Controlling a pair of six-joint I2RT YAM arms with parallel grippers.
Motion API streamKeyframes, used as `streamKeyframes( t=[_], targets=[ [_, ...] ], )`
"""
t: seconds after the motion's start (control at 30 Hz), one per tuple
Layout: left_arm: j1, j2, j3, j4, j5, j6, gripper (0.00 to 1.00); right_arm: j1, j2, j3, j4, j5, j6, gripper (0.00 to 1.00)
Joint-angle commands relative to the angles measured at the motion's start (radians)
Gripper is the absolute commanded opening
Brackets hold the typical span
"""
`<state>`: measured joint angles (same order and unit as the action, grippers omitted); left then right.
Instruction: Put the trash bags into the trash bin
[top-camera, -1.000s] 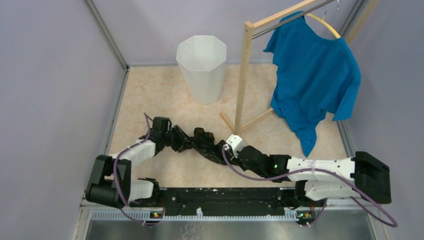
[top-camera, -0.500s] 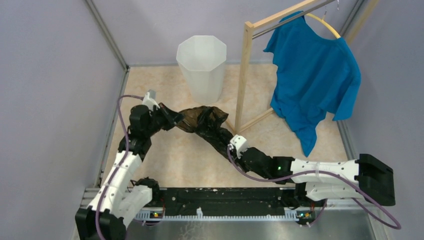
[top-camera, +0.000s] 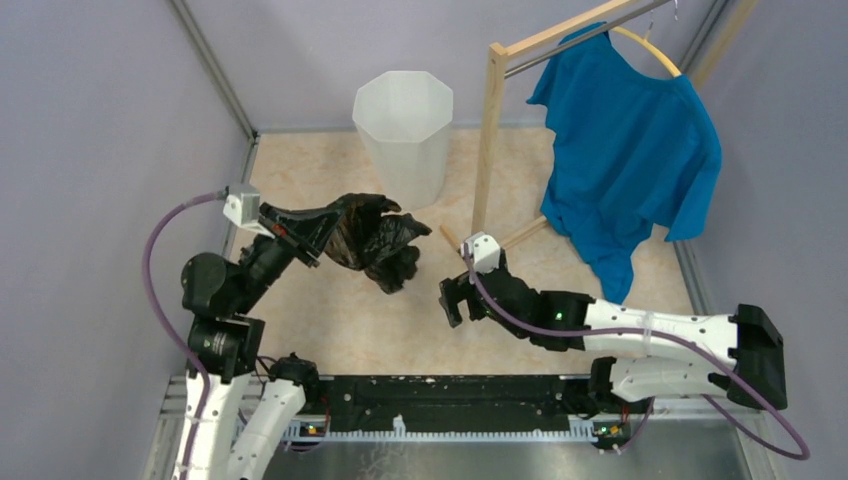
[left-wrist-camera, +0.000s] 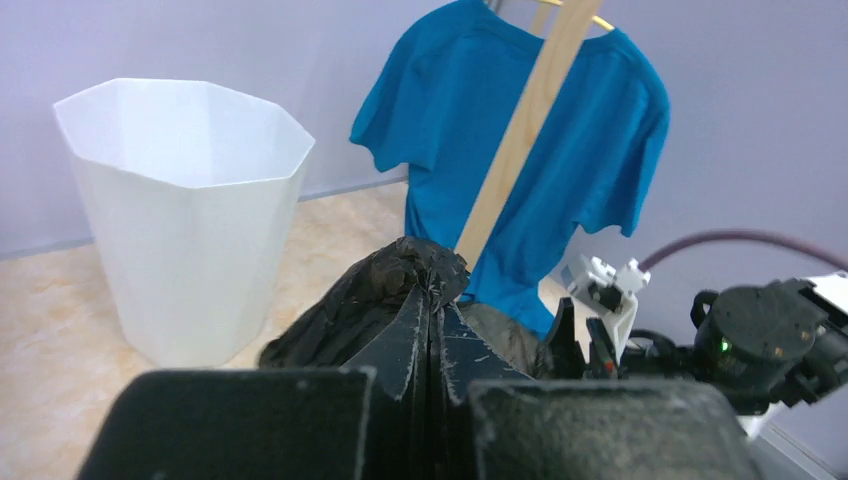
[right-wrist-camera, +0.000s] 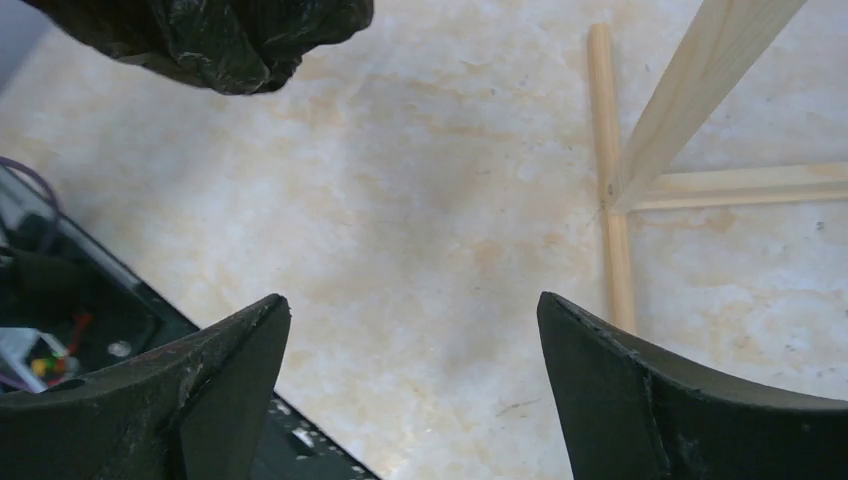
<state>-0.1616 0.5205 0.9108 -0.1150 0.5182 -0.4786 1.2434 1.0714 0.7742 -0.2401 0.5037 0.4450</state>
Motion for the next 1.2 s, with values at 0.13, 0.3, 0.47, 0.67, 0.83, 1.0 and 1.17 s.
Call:
streamKeyframes(
  t=[0.13, 0.3, 0.47, 0.67, 0.83, 1.0, 1.17],
  targets=[
    [0.005, -0.061, -0.243, 0.144, 0.187, -0.162, 0.0, 0.008, -0.154, 0.001, 0.088, -0.115, 0.398, 0.99],
    [0.005, -0.165, -0.365, 0.076, 0.168, -0.213, 0.0, 0.007, -0.209, -0.191, 0.351, -0.151, 0.639, 0.99],
    [0.005, -0.221, -0.388, -0.005, 0.171, -0.208, 0.0, -0.007, -0.126, -0.205, 0.459, -0.162, 0.81, 0.98],
    [0.005, -0.247, -0.371, -0.045, 0.185, -0.197, 0.0, -0.007, 0.044, -0.144, 0.514, -0.176, 0.895, 0.98],
    [0.005, -0.241, -0.354, -0.031, 0.192, -0.207, 0.0, -0.008, 0.164, -0.167, 0.711, -0.299, 0.856, 0.94],
    [0.005, -0.22, -0.346, -0.003, 0.22, -0.203, 0.0, 0.001, 0.184, -0.118, 0.656, -0.385, 0.465, 0.91],
    [0.005, -0.219, -0.367, 0.078, 0.312, -0.221, 0.0, 0.006, 0.148, -0.086, 0.564, -0.326, 0.259, 0.87]
  ],
)
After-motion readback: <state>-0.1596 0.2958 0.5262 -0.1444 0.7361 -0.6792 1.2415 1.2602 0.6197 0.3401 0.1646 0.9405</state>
